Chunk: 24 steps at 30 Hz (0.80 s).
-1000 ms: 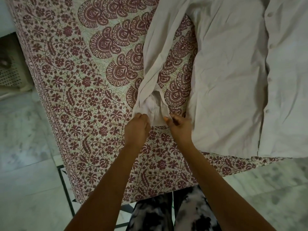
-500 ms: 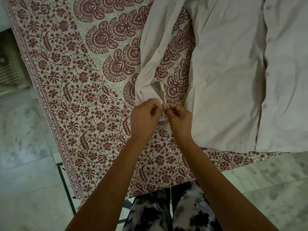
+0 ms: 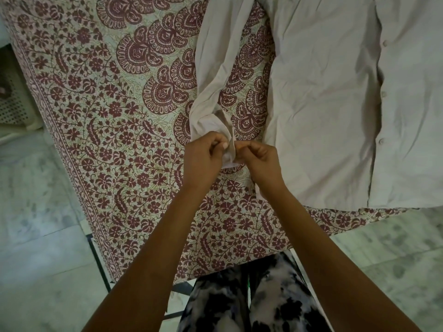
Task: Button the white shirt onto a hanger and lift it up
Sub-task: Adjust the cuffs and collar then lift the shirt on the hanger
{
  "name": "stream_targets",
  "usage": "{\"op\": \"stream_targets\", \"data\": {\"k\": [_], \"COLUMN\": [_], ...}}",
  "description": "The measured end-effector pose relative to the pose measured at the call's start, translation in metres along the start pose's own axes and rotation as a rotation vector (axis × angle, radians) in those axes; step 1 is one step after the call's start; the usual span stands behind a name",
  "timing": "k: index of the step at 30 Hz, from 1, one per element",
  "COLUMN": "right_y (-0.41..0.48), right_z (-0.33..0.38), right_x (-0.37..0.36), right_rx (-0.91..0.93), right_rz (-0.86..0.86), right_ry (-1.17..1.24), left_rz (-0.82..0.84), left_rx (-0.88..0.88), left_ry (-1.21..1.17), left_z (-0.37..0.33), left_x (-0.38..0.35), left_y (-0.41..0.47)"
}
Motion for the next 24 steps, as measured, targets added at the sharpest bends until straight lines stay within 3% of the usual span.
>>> {"op": "stream_targets", "data": {"k": [7, 11, 15, 20, 24], "right_y": [0.003, -0.001, -0.004, -0.003, -0.001], "right_z": [0.0, -0.001, 0.0, 0.004, 0.001], "right_x": [0.0, -0.001, -0.006, -0.009, -0.008], "right_rx": [0.086, 0.324, 0.559, 0.533, 0.315], "right_rz": [-0.103, -0.172, -0.265, -0.287, -0.254], "right_ry": [-0.195, -0.528, -0.796, -0.718, -0.486], "left_rz": [0.042, 0.101, 0.052, 0.067, 0.096], "left_rx": [0.228, 0.438, 0.579, 0.646, 0.526], "left_ry": [-0.234, -0.5, -0.643, -0.722, -0.572], "left_z": [-0.001, -0.004, -0.006, -0.007, -0.003], "left_x": [-0.004, -0.008, -0.01, -0.011, -0.012], "left_y": [0.001, -0.005, -0.006, 0.002, 0.003]}}
Point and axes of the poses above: each hand's wrist, its own y-axis towards the middle knuckle, its own x-axis out of the back of the hand, z = x × y, the point moved 2 cm from there along y, towards the middle knuckle, and after that the axes turned 2 degrees about y, right-handed, at the moved point
